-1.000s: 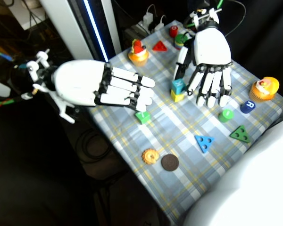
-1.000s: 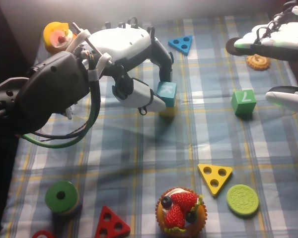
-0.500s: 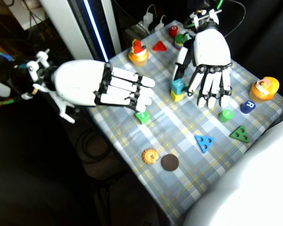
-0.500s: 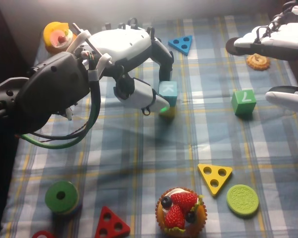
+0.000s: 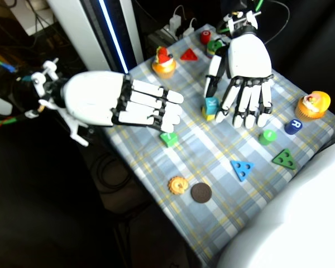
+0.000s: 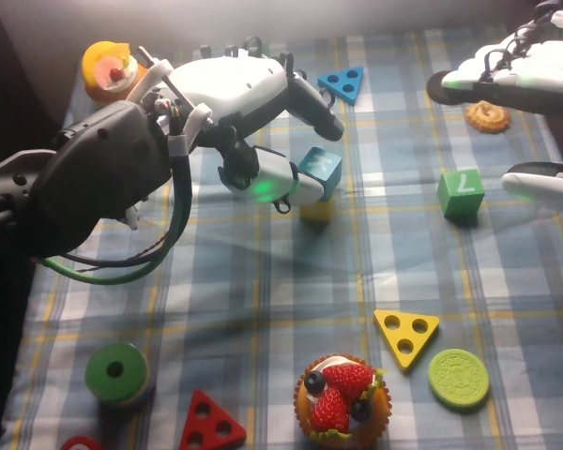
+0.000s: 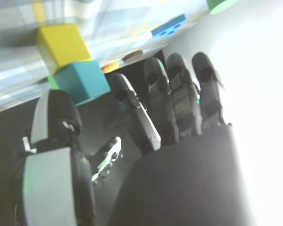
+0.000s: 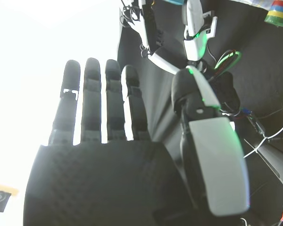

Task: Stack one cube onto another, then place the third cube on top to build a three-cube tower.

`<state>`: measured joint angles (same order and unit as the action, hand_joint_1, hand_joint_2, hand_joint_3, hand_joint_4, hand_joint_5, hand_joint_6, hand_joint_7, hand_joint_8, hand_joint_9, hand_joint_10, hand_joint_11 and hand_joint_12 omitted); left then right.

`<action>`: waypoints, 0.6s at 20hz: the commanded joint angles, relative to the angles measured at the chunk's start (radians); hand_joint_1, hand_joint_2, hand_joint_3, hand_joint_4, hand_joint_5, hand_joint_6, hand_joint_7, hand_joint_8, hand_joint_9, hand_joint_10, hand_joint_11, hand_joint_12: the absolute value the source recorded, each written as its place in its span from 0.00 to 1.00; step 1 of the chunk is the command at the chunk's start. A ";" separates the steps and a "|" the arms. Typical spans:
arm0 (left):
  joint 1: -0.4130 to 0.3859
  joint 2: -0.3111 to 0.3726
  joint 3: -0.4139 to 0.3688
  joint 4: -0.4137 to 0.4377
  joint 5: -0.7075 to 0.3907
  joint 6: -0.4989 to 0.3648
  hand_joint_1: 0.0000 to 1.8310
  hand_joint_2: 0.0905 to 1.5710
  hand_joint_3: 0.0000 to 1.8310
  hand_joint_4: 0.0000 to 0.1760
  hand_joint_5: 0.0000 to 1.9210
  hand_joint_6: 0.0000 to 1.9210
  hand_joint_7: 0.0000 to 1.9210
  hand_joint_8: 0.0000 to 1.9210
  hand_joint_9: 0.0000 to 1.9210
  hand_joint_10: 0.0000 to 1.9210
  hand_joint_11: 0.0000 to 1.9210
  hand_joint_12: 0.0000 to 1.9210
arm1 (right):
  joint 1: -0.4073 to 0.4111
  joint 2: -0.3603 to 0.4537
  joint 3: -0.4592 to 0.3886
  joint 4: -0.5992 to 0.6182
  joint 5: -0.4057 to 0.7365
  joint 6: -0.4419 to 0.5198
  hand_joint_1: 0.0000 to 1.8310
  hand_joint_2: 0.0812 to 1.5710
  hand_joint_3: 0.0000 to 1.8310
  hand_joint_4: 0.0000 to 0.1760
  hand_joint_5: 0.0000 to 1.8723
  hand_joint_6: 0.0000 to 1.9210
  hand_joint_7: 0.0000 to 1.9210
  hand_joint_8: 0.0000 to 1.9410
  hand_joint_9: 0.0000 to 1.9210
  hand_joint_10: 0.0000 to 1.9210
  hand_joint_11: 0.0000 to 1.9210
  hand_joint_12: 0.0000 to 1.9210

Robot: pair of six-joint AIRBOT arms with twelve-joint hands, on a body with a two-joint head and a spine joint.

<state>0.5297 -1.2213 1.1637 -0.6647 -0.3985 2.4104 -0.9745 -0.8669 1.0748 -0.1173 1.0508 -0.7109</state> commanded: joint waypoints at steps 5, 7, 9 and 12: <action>0.024 0.070 -0.080 0.112 -0.179 -0.133 0.45 0.57 0.00 1.00 0.20 0.00 0.21 0.00 0.16 0.00 0.00 0.27 | 0.015 -0.003 0.002 0.028 0.125 0.006 0.31 0.81 0.00 0.11 0.14 0.00 0.19 0.00 0.16 0.00 0.00 0.45; 0.038 0.113 -0.120 0.180 -0.242 -0.248 0.41 0.54 0.00 1.00 0.09 0.00 0.14 0.00 0.10 0.00 0.00 0.21 | 0.020 -0.017 0.013 0.036 0.107 0.005 0.33 0.76 0.00 0.04 0.12 0.00 0.16 0.00 0.16 0.00 0.00 0.46; 0.071 0.179 -0.183 0.252 -0.347 -0.381 0.38 0.50 0.00 1.00 0.01 0.00 0.06 0.00 0.04 0.00 0.00 0.03 | 0.055 -0.050 0.044 0.030 0.043 0.005 0.43 0.69 0.00 0.00 0.13 0.00 0.15 0.00 0.12 0.00 0.00 0.31; 0.149 0.277 -0.253 0.331 -0.517 -0.634 0.34 0.49 0.00 1.00 0.00 0.00 0.03 0.00 0.01 0.00 0.01 0.00 | 0.097 -0.099 0.091 0.021 -0.055 0.005 0.46 0.67 0.00 0.05 0.13 0.00 0.13 0.00 0.10 0.00 0.00 0.27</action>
<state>0.6991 -0.9394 0.9047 -0.3386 -0.7624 1.7561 -0.8886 -0.9688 1.1687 -0.1143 0.9047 -0.7105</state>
